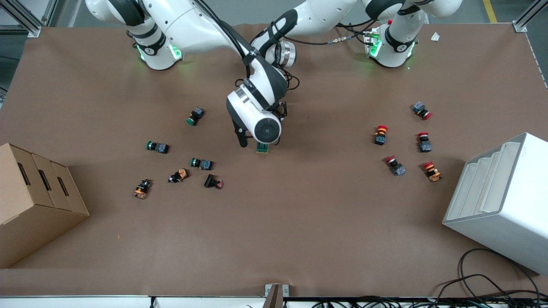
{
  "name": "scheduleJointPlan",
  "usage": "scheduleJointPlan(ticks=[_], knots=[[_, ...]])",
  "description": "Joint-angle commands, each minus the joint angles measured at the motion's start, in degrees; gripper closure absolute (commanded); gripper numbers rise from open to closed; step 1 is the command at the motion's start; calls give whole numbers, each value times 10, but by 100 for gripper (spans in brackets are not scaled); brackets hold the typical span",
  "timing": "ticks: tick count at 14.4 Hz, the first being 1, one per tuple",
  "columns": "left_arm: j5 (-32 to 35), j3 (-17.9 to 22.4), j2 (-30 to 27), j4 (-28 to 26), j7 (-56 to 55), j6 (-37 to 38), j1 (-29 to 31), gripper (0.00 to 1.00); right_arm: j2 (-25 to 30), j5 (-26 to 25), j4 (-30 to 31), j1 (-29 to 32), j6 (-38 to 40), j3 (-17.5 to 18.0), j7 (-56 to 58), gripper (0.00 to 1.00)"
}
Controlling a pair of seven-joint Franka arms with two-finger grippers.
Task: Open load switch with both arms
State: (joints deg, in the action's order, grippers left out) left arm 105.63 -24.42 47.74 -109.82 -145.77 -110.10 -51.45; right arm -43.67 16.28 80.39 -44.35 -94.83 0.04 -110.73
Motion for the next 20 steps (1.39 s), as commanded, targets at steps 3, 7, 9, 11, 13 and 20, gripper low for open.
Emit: scheduleJointPlan(ticks=[3, 7, 9, 11, 13, 20], knots=[[3, 6, 15, -6, -2, 7, 0, 0, 6, -14, 26, -11, -27, -2, -5, 0], [3, 6, 15, -6, 0, 7, 0, 0, 4, -18, 27, -14, -28, -3, -6, 0], [3, 6, 15, -6, 0, 7, 0, 0, 5, -18, 27, -15, -28, -3, -6, 0], [3, 6, 15, -6, 0, 7, 0, 0, 5, -18, 27, -15, -28, -3, -6, 0], [3, 6, 15, -6, 1, 7, 0, 0, 5, -18, 27, -15, -28, -3, -6, 0], [3, 6, 14, -6, 2, 7, 1, 0, 4, -23, 31, -20, -33, -3, -6, 0]])
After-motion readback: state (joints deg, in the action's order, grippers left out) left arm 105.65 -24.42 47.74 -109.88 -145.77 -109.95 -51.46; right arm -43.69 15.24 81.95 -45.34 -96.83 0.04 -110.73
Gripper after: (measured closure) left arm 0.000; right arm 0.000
